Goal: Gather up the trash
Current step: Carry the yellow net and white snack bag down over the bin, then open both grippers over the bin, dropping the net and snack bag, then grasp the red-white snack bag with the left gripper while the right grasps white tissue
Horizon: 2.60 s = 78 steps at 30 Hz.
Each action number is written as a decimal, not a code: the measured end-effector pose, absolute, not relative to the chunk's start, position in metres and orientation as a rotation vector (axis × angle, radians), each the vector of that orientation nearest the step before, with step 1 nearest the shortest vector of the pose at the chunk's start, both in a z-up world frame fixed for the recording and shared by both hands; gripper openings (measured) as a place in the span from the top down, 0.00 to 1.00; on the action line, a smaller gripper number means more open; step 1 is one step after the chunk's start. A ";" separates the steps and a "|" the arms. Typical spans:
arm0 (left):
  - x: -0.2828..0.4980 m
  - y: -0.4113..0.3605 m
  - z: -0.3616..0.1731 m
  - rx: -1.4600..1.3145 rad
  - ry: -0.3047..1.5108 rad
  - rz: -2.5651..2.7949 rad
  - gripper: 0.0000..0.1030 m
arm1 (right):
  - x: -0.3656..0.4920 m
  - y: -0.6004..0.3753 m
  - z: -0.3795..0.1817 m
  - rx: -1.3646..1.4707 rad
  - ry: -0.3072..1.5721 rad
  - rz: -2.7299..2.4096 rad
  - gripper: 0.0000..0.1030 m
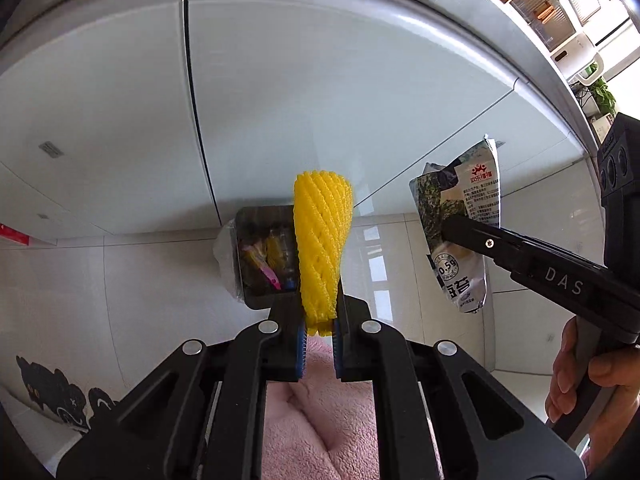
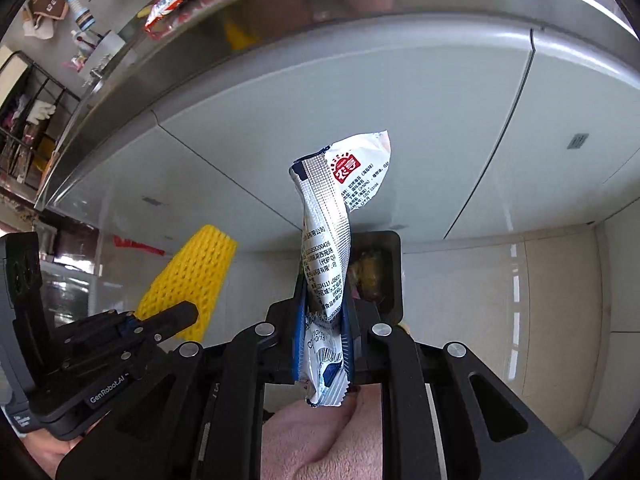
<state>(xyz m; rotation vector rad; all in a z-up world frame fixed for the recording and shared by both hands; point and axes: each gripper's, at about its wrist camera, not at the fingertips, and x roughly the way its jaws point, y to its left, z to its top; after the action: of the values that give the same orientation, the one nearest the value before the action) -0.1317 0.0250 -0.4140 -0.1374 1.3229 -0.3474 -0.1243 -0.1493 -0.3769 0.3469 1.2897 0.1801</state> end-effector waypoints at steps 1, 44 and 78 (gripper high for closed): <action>-0.130 0.024 -0.425 -0.142 1.338 -0.347 0.92 | -0.121 -0.149 -0.389 0.361 1.310 0.180 0.84; -0.073 0.044 -0.462 -0.197 1.378 -0.305 0.22 | -0.056 -0.154 -0.444 0.462 1.421 0.042 0.12; 0.105 0.076 -0.213 -0.187 0.944 -0.174 0.17 | 0.105 -0.193 -0.197 0.386 0.946 0.138 0.17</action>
<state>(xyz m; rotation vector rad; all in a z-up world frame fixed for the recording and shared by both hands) 0.1050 0.0762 -0.2132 -0.1872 0.9440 -0.1741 0.1045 -0.1929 -0.1971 0.3862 0.9461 0.1376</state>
